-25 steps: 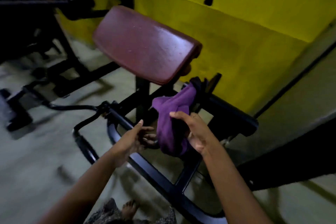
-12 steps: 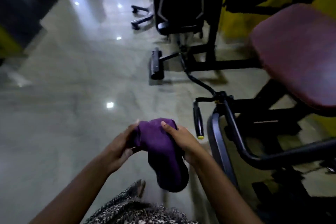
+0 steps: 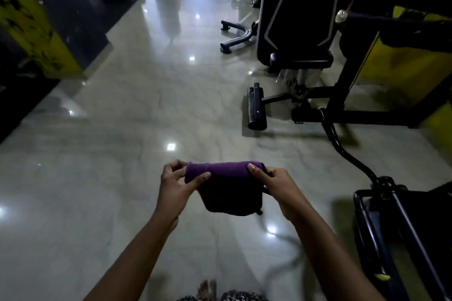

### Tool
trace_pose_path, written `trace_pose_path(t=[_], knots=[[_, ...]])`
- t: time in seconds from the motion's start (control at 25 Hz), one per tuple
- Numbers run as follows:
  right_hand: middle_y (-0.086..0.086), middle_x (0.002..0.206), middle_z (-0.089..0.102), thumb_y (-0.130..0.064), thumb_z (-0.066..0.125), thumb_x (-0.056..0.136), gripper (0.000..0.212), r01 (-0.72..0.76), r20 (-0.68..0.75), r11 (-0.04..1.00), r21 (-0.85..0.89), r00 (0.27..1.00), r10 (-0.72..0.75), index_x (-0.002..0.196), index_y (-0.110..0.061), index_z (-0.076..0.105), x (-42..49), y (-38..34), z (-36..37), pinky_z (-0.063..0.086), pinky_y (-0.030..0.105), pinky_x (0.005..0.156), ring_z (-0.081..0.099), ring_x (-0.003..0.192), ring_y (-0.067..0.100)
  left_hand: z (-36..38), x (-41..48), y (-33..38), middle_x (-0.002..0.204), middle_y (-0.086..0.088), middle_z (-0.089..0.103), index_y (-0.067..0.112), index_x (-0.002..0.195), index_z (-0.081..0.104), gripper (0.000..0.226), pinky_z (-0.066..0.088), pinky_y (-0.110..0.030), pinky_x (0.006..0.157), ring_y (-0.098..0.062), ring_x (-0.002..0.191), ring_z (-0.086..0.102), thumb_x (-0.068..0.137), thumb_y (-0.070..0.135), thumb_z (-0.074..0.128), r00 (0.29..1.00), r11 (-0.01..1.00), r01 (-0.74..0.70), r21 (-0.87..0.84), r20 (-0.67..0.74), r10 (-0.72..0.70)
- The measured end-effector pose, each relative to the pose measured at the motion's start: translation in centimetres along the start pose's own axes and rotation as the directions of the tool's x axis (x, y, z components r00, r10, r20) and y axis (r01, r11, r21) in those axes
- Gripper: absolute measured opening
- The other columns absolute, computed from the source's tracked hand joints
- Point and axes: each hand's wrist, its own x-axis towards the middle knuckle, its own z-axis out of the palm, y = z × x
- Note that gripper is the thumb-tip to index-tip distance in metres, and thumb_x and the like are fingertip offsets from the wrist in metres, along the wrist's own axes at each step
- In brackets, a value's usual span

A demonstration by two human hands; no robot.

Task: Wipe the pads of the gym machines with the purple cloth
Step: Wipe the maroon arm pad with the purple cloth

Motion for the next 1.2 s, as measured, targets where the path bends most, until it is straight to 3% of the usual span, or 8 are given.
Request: trace_pose_path(t=[0.12,0.24,0.32,0.44,0.56,0.72,0.96,1.2], knots=[[0.009,0.096,0.071,-0.032,0.056,0.090,0.034,0.054,-0.039,0.997,0.055,0.998,-0.052,0.105,-0.003,0.066,4.1,-5.1,-0.1,0.053,0.021,0.072,0.067,0.087,0.015,-0.6,6.3,3.8,0.129,0.009,0.051,0.019,0.106,0.063,0.042,0.041,-0.003,0.085,0.006,0.115,0.050,0.067,0.027,0.075,0.908,0.920,-0.386,0.068,0.202,0.366],[0.006,0.096,0.070,-0.033,0.054,0.091,0.036,0.080,-0.087,0.984,0.162,0.994,-0.067,0.108,-0.003,0.063,8.6,-9.8,-2.1,0.052,0.027,0.073,0.065,0.089,0.016,2.5,12.6,7.2,0.099,0.012,0.061,0.013,0.127,0.050,0.073,0.047,-0.003,0.067,-0.001,0.089,0.063,0.064,0.035,0.081,0.839,0.852,-0.497,0.166,0.342,0.423],[0.004,0.095,0.067,-0.034,0.055,0.091,0.037,0.084,-0.167,0.972,0.221,0.985,-0.047,0.111,-0.004,0.061,12.5,-11.5,-4.1,0.049,0.027,0.070,0.062,0.087,0.016,6.3,16.6,8.6,0.091,0.015,0.055,0.016,0.132,0.042,0.062,0.044,-0.004,0.061,-0.005,0.082,0.059,0.079,0.029,0.070,0.856,0.863,-0.469,0.186,0.337,0.393],[0.005,0.114,0.063,-0.030,0.054,0.092,0.039,0.094,-0.313,0.974,0.208,0.949,-0.025,0.126,-0.010,0.052,18.1,-11.7,-6.9,0.047,0.023,0.073,0.059,0.098,0.016,11.9,22.6,9.9,0.118,0.007,0.055,0.021,0.140,0.033,0.054,0.047,-0.013,0.075,-0.015,0.105,0.058,0.091,0.029,0.056,0.883,0.952,-0.305,-0.012,0.371,0.288],[-0.007,0.128,0.050,-0.031,0.058,0.090,0.042,0.188,-0.526,0.979,-0.076,0.827,-0.199,0.130,-0.029,0.045,20.7,-11.7,-8.9,0.041,0.015,0.074,0.050,0.111,0.006,16.9,27.9,12.1,0.137,-0.003,0.047,0.028,0.142,0.029,0.056,0.052,-0.035,0.086,-0.022,0.112,0.056,0.092,0.024,0.054,0.885,0.971,-0.031,-0.237,0.446,0.137],[-0.020,0.136,0.023,-0.053,0.065,0.077,0.071,0.323,-0.484,0.882,-0.342,0.744,-0.460,0.139,-0.042,0.031,24.5,-13.6,-10.5,0.030,-0.010,0.074,0.027,0.120,-0.008,23.9,32.0,16.8,0.124,-0.001,0.061,0.031,0.129,0.047,0.045,0.058,-0.034,0.078,-0.020,0.107,0.064,0.085,0.032,0.057,0.700,0.919,0.186,-0.348,0.703,0.124],[-0.011,0.133,0.042,-0.027,0.067,0.083,0.060,0.349,-0.824,0.891,-0.291,0.381,-0.419,0.124,-0.052,0.030,29.4,-14.2,-19.6,0.035,0.006,0.091,0.043,0.115,-0.007,35.2,35.6,22.2,0.112,0.010,0.067,0.038,0.108,0.056,0.024,0.050,-0.029,0.091,-0.009,0.107,0.062,0.085,0.034,0.059,0.294,0.991,0.014,-0.134,0.948,0.124],[-0.003,0.123,0.052,-0.027,0.064,0.078,0.054,0.133,-0.955,0.950,-0.282,-0.134,-0.264,0.130,-0.024,0.049,29.2,-13.8,-32.6,0.030,0.008,0.094,0.048,0.111,0.006,50.4,40.8,23.8,0.104,0.003,0.066,0.022,0.116,0.061,0.025,0.048,-0.030,0.086,-0.014,0.093,0.062,0.095,0.028,0.049,0.174,0.973,-0.217,-0.078,0.978,0.117]])
